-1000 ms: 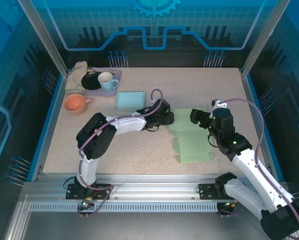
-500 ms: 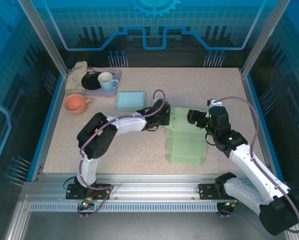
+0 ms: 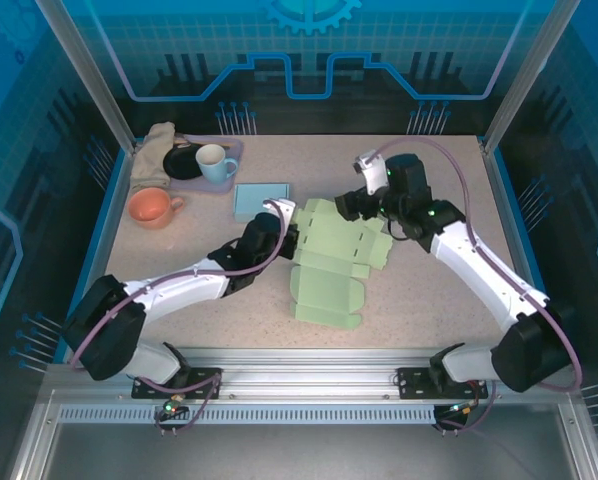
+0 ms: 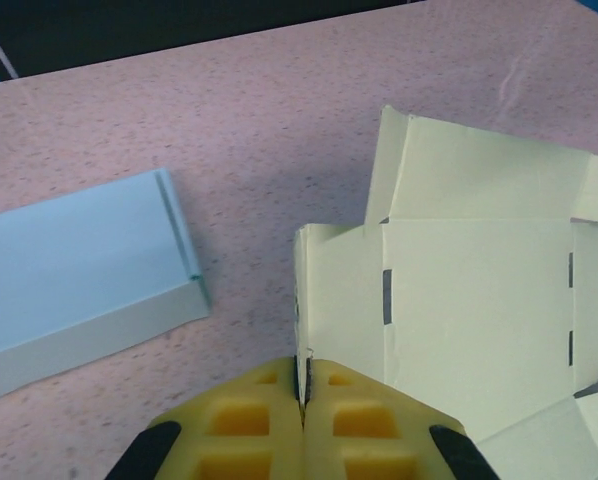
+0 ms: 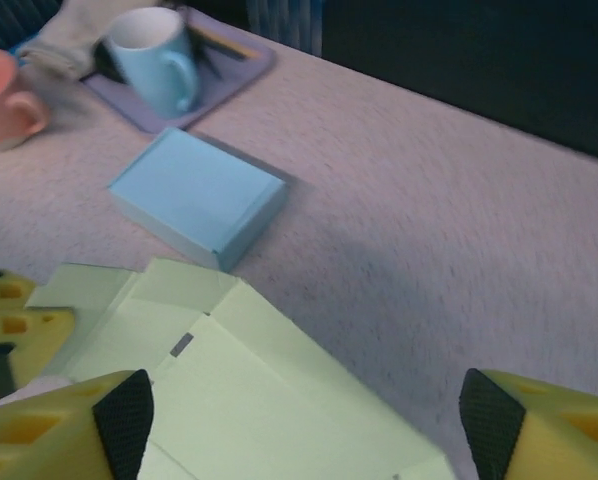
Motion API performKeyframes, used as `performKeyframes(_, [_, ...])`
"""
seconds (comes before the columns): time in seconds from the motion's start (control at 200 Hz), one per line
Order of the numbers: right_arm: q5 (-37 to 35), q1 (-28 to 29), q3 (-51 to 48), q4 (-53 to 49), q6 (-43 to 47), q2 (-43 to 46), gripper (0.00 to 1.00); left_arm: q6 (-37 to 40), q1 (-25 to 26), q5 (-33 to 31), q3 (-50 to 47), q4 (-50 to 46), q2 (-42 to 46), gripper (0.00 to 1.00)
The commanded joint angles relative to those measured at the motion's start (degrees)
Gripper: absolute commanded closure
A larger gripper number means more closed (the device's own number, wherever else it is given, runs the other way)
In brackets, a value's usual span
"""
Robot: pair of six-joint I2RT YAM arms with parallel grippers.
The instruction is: Fold the paper box
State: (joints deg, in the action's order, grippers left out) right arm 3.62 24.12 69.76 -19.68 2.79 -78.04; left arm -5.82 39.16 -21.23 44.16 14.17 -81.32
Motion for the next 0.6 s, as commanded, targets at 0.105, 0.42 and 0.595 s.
performKeyframes(0.105, [17.66,-3.99,-0.92,-3.83,29.85,-1.95,0.32,3.14,-1.45,1.15,-5.35,8.21,5.69,1.00])
performKeyframes(0.42, [16.84,-6.77,-0.70,-9.15,42.64,-6.94,0.45,4.94,-1.47,4.84,-9.92,12.53,8.81,1.00])
performKeyframes(0.595, [13.63,-7.07,2.26,-14.32,44.40,-10.62,0.50,5.23,-1.45,4.74,-10.83,13.14,8.42,1.00])
